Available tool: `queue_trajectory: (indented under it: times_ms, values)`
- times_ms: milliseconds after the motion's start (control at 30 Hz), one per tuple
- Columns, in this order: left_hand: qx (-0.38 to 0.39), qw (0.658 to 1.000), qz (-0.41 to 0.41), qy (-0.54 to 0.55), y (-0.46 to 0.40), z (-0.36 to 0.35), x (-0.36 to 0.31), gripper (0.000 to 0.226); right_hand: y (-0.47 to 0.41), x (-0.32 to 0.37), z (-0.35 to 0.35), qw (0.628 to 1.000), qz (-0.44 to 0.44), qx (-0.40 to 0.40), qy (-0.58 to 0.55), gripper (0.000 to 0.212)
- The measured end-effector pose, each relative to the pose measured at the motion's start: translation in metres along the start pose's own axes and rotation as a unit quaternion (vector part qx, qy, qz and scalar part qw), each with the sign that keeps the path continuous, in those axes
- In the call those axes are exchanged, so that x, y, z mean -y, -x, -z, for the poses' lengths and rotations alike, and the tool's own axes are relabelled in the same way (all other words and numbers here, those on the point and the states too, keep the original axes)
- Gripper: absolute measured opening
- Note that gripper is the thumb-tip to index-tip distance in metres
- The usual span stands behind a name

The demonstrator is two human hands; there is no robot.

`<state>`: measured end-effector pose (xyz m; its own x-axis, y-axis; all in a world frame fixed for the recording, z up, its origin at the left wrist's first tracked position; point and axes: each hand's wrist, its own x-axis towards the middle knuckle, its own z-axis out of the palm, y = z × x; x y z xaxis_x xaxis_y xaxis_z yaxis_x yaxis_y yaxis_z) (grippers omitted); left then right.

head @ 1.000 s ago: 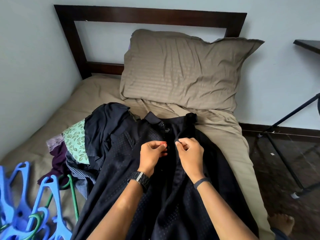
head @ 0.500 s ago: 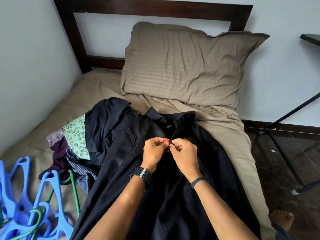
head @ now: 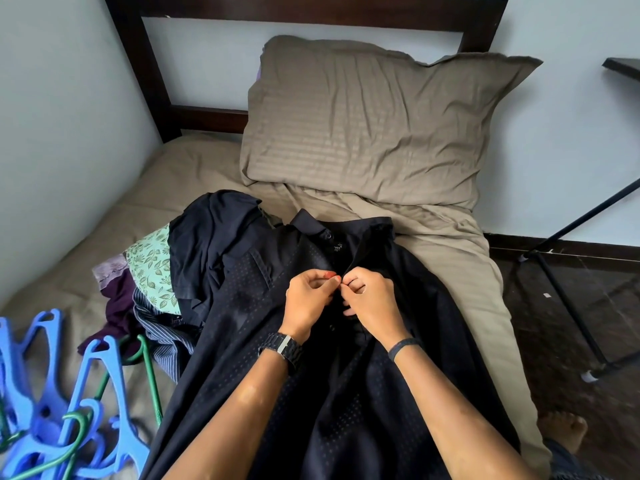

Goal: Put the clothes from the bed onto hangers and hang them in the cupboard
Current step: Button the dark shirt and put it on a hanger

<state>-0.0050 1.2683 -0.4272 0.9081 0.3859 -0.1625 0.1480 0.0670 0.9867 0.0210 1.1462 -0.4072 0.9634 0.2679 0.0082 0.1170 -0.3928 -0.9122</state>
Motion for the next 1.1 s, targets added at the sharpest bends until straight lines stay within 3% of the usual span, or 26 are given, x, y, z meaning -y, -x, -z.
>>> queue_trajectory:
  times_ms: [467,667,800,867,967,1033,1100]
  values:
    - [0.010,1.000,-0.003,0.009,0.001,-0.001,-0.004,0.006,-0.004,-0.004,0.006,1.000,0.009,0.015,0.001,0.008]
    - [0.019,0.999,-0.015,0.041,0.000,0.000,-0.006,0.019,-0.003,0.000,0.016,0.982,-0.061,0.068,-0.167,0.008]
    - [0.060,0.994,-0.024,0.085,-0.004,-0.001,-0.005,0.026,-0.002,0.004,0.017,0.912,-0.177,0.068,-0.364,0.008]
    - [0.063,0.995,-0.030,0.076,-0.006,-0.003,-0.005,0.026,-0.001,0.004,0.012,0.935,-0.149,0.020,-0.321,0.006]
    - [0.066,0.996,-0.036,0.038,-0.012,-0.005,-0.009,0.025,-0.003,0.002,0.004,0.992,-0.044,-0.047,-0.109,0.013]
    - [0.075,0.995,-0.063,-0.024,-0.019,-0.004,-0.013,0.026,-0.008,0.000,0.002,0.999,-0.003,-0.050,0.014,0.018]
    - [0.085,0.977,-0.120,-0.152,-0.029,0.000,-0.016,0.026,-0.012,-0.004,0.003,0.993,0.016,-0.053,0.106,0.023]
